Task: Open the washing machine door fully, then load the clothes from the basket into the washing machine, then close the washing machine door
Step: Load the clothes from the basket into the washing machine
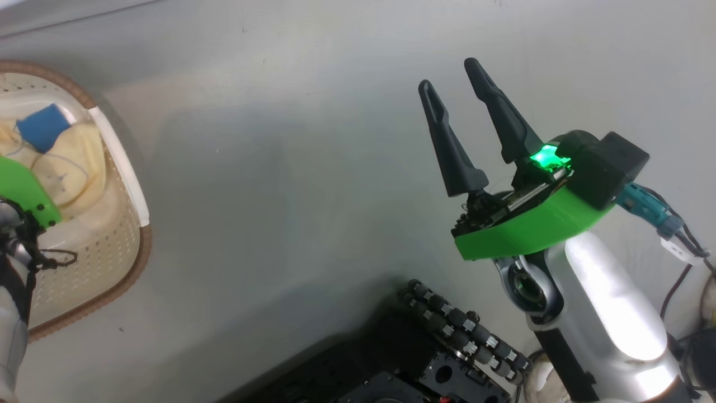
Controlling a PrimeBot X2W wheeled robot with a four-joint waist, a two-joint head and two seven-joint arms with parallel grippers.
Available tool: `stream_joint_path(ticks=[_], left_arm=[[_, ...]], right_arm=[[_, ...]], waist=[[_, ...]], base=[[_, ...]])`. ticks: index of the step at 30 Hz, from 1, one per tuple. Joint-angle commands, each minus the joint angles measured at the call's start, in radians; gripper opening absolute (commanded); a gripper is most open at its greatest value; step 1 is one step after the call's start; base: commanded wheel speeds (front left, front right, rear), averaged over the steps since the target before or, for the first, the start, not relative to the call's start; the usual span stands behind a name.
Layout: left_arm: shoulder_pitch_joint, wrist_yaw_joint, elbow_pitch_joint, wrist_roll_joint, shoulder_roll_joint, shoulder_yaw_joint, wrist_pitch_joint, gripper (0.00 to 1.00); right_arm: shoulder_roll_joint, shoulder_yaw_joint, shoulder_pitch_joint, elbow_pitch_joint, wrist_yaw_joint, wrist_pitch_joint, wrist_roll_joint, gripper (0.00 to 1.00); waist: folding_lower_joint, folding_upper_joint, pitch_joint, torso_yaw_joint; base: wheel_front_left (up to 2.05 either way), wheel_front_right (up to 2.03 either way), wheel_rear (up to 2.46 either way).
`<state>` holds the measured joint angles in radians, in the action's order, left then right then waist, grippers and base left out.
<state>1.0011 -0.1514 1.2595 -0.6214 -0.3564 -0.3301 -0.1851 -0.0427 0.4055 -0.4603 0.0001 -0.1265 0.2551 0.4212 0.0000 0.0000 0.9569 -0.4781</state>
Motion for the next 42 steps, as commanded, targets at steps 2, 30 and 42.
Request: stream_joint_path(ticks=[2,30,42], left_arm=[[-0.022,-0.009,0.006,0.005,-0.027,0.009,-0.005,0.00],[-0.093,0.006,-0.020,0.041,0.015,-0.050,0.323,0.00],[-0.189,-0.006,-0.148,0.032,0.063,-0.022,0.445,0.00]], right_arm=[[-0.008,0.002,0.033,-0.032,-0.004,0.007,0.005,1.00],[-0.008,-0.098,0.098,0.010,-0.004,0.007,-0.075,1.00],[-0.008,-0.152,0.179,0.030,-0.004,-0.005,-0.134,1.00]], waist=[[0.0000,0.0000,0.000,0.001],[0.0000,0.0000,-0.213,0.132],[0.0000,0.0000,-0.384,0.207]], base=[[0.00,0.00,0.00],[0.00,0.00,0.00],[0.00,0.00,0.00]])
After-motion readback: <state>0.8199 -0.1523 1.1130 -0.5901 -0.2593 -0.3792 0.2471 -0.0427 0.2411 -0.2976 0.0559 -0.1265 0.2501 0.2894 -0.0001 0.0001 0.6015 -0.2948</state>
